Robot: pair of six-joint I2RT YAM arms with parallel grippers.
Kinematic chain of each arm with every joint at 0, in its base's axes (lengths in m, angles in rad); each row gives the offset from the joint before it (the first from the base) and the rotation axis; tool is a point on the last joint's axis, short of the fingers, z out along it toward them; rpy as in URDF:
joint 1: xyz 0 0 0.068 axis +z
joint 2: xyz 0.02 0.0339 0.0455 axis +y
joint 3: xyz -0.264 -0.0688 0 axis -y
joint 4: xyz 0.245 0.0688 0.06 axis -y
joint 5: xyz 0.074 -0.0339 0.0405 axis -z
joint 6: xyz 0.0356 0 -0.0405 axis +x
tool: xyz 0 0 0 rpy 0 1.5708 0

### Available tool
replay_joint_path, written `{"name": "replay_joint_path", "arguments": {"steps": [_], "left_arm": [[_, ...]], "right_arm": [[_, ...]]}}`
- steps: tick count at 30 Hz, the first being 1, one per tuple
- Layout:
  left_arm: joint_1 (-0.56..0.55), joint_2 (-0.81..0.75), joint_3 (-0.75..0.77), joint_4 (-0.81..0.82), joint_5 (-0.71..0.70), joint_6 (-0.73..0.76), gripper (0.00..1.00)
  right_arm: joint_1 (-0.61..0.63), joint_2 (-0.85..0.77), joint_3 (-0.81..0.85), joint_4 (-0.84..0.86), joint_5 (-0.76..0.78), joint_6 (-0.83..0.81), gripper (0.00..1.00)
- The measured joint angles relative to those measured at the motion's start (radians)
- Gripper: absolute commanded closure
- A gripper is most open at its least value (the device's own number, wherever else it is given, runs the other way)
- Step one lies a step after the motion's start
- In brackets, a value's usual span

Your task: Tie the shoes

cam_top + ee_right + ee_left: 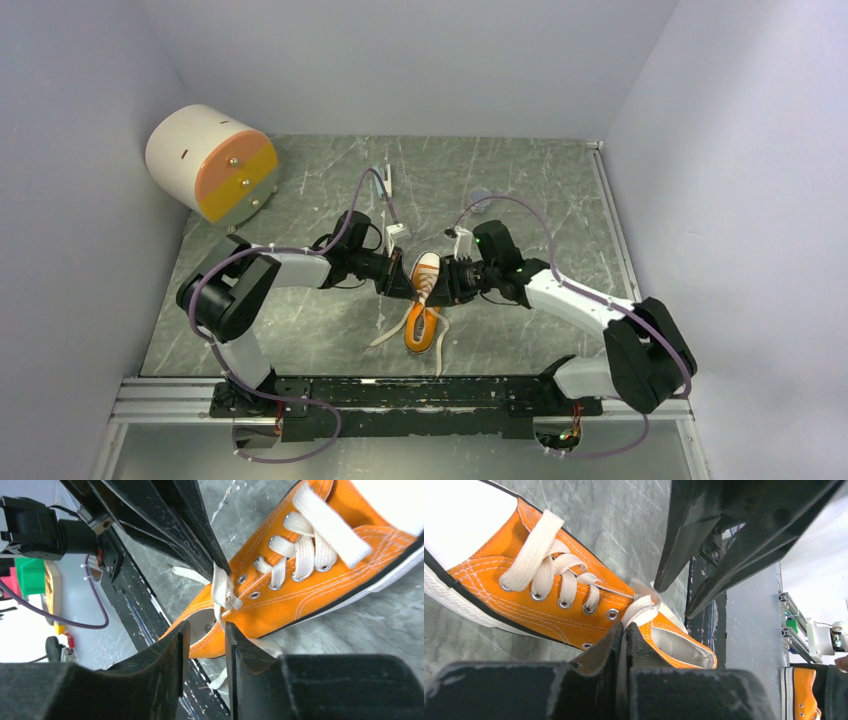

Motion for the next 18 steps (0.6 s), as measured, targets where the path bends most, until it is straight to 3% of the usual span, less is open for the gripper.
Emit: {"name": "replay_joint_path", "arguments": {"steps": [6,18], "left_arm": [[0.000,-0.049,-0.006,0.003,-0.035,-0.013,0.95],[0.000,-0.068,-0.021,0.020,-0.053,-0.054,0.95]], "right_arm": [[-0.001,-0.059,0.090,-0.105,0.081,-0.043,0.56],[-0.002,0.118,0.172,-0.119,0.065,-0.128,0.62]]}}
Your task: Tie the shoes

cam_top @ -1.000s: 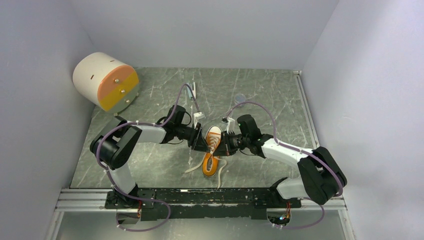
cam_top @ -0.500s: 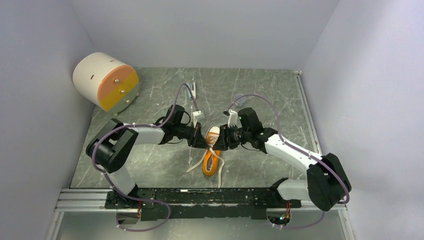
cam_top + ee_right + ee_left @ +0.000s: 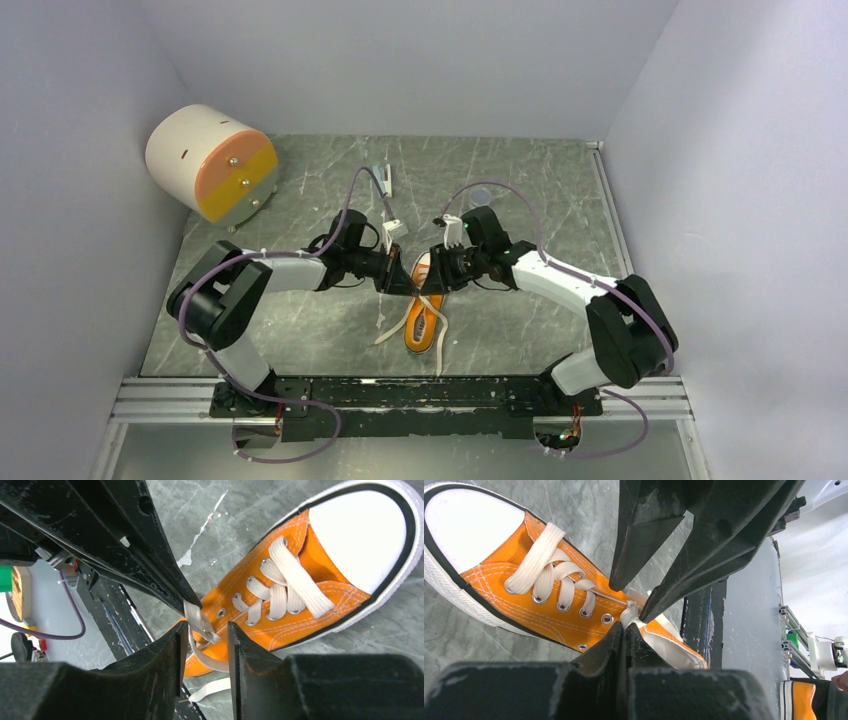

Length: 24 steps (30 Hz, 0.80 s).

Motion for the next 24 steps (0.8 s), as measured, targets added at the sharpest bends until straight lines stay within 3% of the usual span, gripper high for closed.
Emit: {"name": "replay_joint_path", "arguments": {"steps": [5,10,24], "left_arm": [[0.000,0.000,-0.003,0.023,-0.003,-0.018,0.95],[0.000,0.000,-0.003,0.022,-0.024,-0.018,0.95],[-0.050,-0.053,-0.022,0.036,-0.181,-0.021,0.95]], "right_arm": [[0.000,0.011,0.000,0.050,-0.039,0.006,0.66],[0.000,0.045,0.000,0.093,-0.087,0.018,0.99],[-0.023,-0.006,0.000,0.050,-0.087,0.026,1.00]]}}
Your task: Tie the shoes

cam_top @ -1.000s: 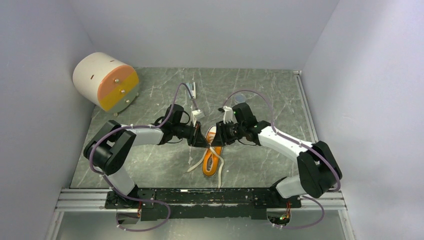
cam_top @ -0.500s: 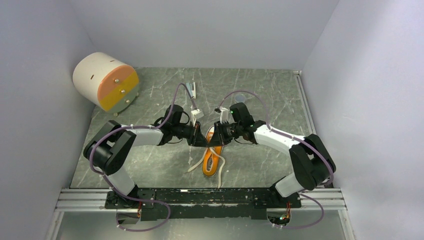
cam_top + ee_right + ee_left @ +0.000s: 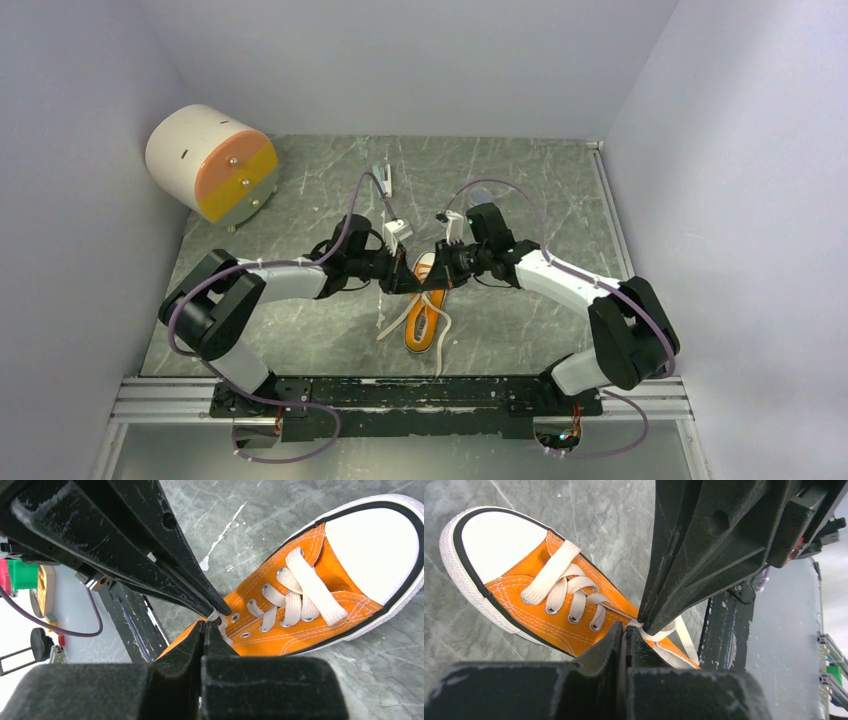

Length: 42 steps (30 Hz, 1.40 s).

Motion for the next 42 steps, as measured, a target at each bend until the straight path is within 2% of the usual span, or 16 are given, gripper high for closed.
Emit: {"name": "replay_joint_path", "arguments": {"steps": [6,10,14,19,23,27,32,35,42], "left_arm": [[-0.038,-0.023,-0.044,0.066,-0.112,-0.048,0.95],[-0.054,-0.029,-0.076,0.122,-0.141,-0.089,0.95],[-0.060,0.005,-0.118,0.221,-0.150,-0.154,0.95],[-0.068,0.074,-0.169,0.405,-0.160,-0.260,0.95],[-0.069,0.091,-0.184,0.471,-0.171,-0.296,0.95],[-0.068,0.091,-0.185,0.482,-0.174,-0.299,0.95],[-0.068,0.085,-0.185,0.475,-0.185,-0.289,0.95],[-0.068,0.080,-0.184,0.474,-0.187,-0.288,0.95],[-0.068,0.080,-0.182,0.476,-0.183,-0.294,0.95]], "right_arm": [[-0.007,-0.002,-0.005,-0.003,-0.009,0.039,1.00],[-0.009,-0.003,-0.052,0.087,-0.026,0.135,0.99],[-0.013,-0.003,-0.126,0.209,-0.027,0.268,0.88],[-0.001,-0.005,-0.163,0.319,-0.110,0.404,0.67],[0.002,-0.037,-0.119,0.251,-0.189,0.372,0.56],[-0.089,-0.086,-0.063,0.101,-0.198,0.248,0.58],[-0.195,-0.071,-0.048,-0.026,-0.143,0.124,0.73],[-0.192,-0.010,-0.046,-0.035,-0.146,0.103,0.78],[-0.171,0.048,-0.077,0.031,-0.172,0.139,0.78]]}}
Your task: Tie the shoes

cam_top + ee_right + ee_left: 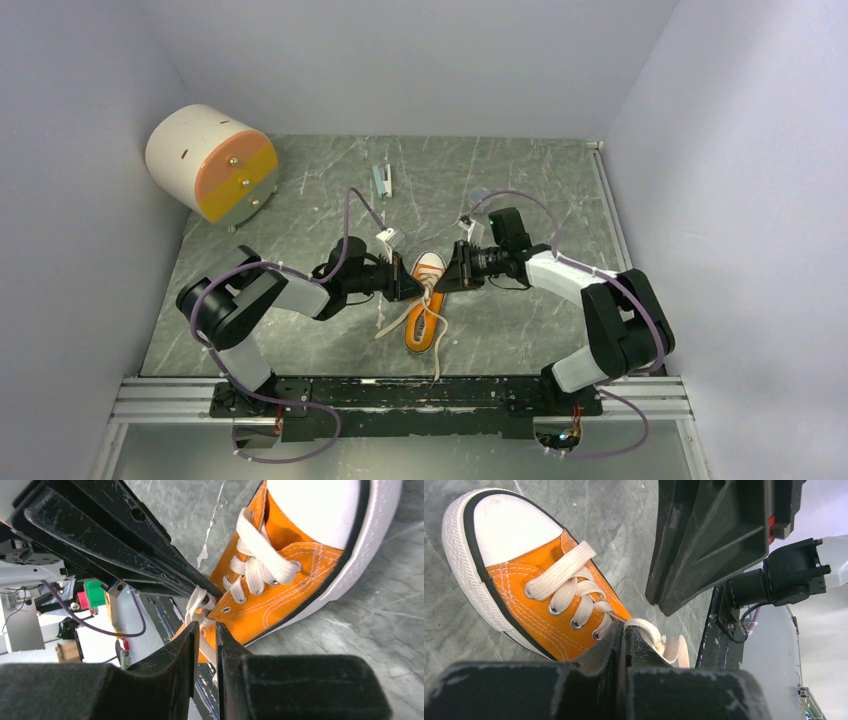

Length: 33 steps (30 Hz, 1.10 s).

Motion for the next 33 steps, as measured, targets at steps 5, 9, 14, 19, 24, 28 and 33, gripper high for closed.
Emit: {"name": "replay_joint_path", "arguments": {"steps": [5,9,14,19,24,28,33], "left_arm": [[0.000,0.000,0.000,0.002,0.004,-0.007,0.95],[0.000,0.001,0.000,0.006,0.012,-0.010,0.95],[0.000,0.003,0.000,0.014,0.019,-0.014,0.95],[0.000,0.011,0.000,0.029,0.026,-0.021,0.95],[0.001,0.022,0.000,0.042,0.034,-0.031,0.95],[0.002,0.031,0.000,0.045,0.037,-0.037,0.95],[0.002,0.037,0.000,0.050,0.037,-0.052,0.95]], "right_arm": [[0.023,0.014,-0.044,0.082,-0.014,0.048,0.83],[0.030,0.037,-0.060,0.140,-0.016,0.087,0.83],[0.033,0.041,-0.068,0.196,-0.023,0.120,0.79],[0.035,0.047,-0.073,0.238,-0.032,0.148,0.77],[0.040,0.053,-0.080,0.266,-0.034,0.169,0.75],[0.042,0.069,-0.089,0.290,-0.038,0.182,0.72],[0.043,0.074,-0.107,0.330,-0.040,0.198,0.78]]}}
